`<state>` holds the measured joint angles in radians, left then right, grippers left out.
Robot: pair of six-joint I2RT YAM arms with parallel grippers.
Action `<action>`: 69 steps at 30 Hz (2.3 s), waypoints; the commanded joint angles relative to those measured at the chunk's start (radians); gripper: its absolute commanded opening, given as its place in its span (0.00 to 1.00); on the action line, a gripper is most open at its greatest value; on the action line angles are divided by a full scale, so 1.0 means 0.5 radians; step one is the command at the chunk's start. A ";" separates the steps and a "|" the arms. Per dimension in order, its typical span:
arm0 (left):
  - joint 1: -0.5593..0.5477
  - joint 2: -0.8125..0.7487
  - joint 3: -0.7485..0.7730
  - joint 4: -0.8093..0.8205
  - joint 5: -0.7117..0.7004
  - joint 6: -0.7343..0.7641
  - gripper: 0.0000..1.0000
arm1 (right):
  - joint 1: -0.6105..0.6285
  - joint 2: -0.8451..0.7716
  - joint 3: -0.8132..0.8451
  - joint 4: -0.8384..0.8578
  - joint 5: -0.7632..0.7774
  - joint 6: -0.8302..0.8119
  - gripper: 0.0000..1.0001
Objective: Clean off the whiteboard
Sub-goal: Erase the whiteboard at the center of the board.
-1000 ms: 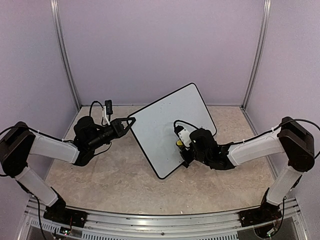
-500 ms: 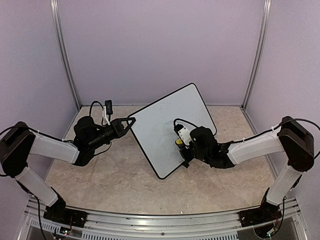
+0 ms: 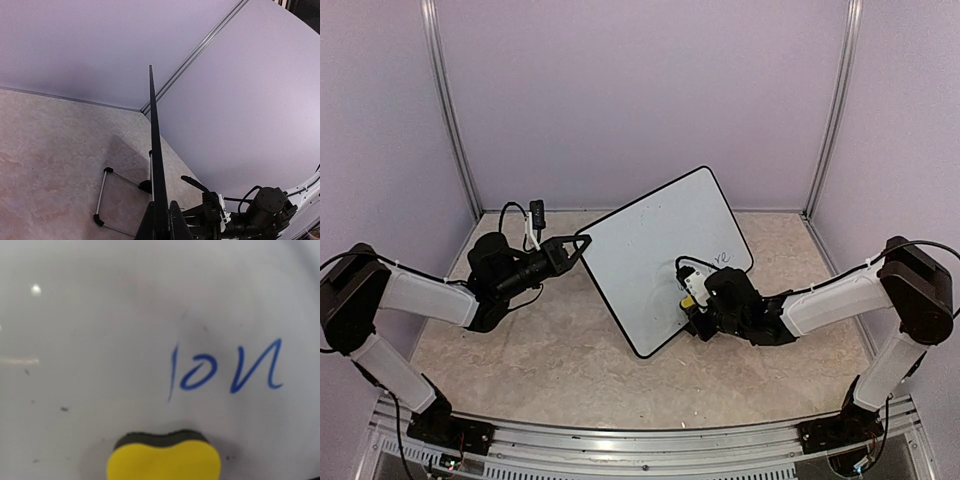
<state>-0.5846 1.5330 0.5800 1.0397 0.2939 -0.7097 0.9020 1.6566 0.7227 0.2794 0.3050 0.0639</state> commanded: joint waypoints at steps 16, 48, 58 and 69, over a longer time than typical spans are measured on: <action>-0.018 -0.016 -0.001 0.218 0.151 0.024 0.00 | 0.018 0.074 0.083 -0.426 0.028 -0.050 0.00; -0.025 -0.001 0.000 0.234 0.168 0.016 0.00 | -0.140 0.132 0.450 -0.222 -0.005 -0.170 0.00; -0.023 0.001 0.002 0.236 0.168 0.017 0.00 | -0.139 0.031 0.135 -0.135 -0.203 -0.026 0.00; -0.025 0.009 0.003 0.243 0.176 0.011 0.00 | -0.138 0.036 0.145 -0.070 -0.217 -0.066 0.00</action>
<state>-0.5819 1.5379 0.5800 1.0515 0.2836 -0.7097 0.8349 1.6585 0.7567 0.2413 0.2222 0.0463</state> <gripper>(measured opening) 0.043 0.261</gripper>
